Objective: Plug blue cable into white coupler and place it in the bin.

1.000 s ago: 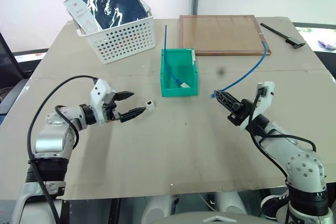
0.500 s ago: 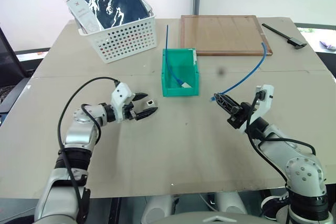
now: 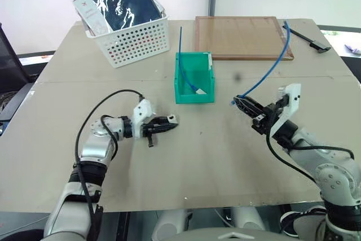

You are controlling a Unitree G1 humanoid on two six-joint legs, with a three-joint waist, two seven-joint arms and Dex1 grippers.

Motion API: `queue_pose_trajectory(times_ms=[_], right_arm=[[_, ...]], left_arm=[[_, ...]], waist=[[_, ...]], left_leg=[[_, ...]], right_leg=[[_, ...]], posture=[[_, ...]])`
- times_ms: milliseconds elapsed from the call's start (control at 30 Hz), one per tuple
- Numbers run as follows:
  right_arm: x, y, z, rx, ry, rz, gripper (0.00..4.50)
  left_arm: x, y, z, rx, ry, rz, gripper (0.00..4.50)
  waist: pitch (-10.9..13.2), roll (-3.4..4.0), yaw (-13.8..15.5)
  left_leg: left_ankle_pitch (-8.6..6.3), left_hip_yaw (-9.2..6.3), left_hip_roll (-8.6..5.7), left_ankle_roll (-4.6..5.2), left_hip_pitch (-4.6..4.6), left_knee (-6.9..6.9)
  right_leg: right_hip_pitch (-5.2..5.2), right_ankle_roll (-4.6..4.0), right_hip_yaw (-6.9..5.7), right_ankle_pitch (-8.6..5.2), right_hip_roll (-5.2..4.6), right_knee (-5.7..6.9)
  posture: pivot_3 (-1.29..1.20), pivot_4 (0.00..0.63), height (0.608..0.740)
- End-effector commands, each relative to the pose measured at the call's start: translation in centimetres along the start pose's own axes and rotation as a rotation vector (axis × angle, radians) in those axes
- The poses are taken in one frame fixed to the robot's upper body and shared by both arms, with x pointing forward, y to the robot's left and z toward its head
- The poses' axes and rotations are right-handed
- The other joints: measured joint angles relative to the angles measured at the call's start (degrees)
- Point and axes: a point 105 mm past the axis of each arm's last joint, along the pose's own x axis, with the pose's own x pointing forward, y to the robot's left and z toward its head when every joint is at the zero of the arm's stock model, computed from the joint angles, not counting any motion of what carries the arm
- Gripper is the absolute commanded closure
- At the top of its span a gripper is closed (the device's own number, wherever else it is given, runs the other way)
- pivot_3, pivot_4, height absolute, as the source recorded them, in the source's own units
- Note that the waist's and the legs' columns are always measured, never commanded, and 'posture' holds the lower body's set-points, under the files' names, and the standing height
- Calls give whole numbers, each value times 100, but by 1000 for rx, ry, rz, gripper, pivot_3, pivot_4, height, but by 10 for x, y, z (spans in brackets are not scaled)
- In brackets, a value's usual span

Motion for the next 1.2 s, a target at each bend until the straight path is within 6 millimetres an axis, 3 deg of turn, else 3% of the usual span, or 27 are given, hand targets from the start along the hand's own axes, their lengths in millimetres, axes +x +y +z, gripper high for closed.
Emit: queue_pose_trajectory(times_ms=[33, 167, 433, 533, 700, 1200], right_arm=[[9, 19, 7, -186, 32, 191, 4500], [17, 26, -1, -307, 117, 365, 4500], [36, 45, -15, -395, 188, 604, 4500], [43, 44, -22, -409, 209, 619, 4500], [53, 26, -53, -472, 325, 586, 4500], [56, 9, -45, -442, 321, 531, 4500]], left_arm=[[24, -15, 14, 88, -7, -114, 4154], [45, -18, 11, 126, 14, -156, 4154], [68, -19, 5, 164, 30, -190, 4154], [70, -20, 3, 168, 32, -195, 4154], [69, -21, 6, 173, 30, -197, 4154], [64, -17, 23, 171, 23, -181, 4154]], waist=[[-2, -3, -1], [-1, -4, -2], [-2, -6, 8], [-3, -6, 21], [-5, -7, 19], [-5, -5, 3]], left_leg=[[0, -2, 0, 0, 2, 0], [0, -3, 0, 0, 0, 0], [0, -3, -1, 0, 0, 3], [0, -8, -4, 0, 0, 5], [0, -8, -8, -1, 2, 5], [1, -12, -8, -2, 1, 5]], right_leg=[[3, 0, -2, 0, 1, 0], [2, 0, -4, 0, 4, 0], [2, 0, -4, 1, 0, 0], [3, 0, -7, 1, -1, 0], [3, 0, -7, 1, -4, 2], [1, 0, -9, 2, -4, 3]], posture=[[0, 150, 740], [0, 150, 740], [0, 150, 740], [0, 150, 740], [0, 150, 740], [0, 150, 740]])
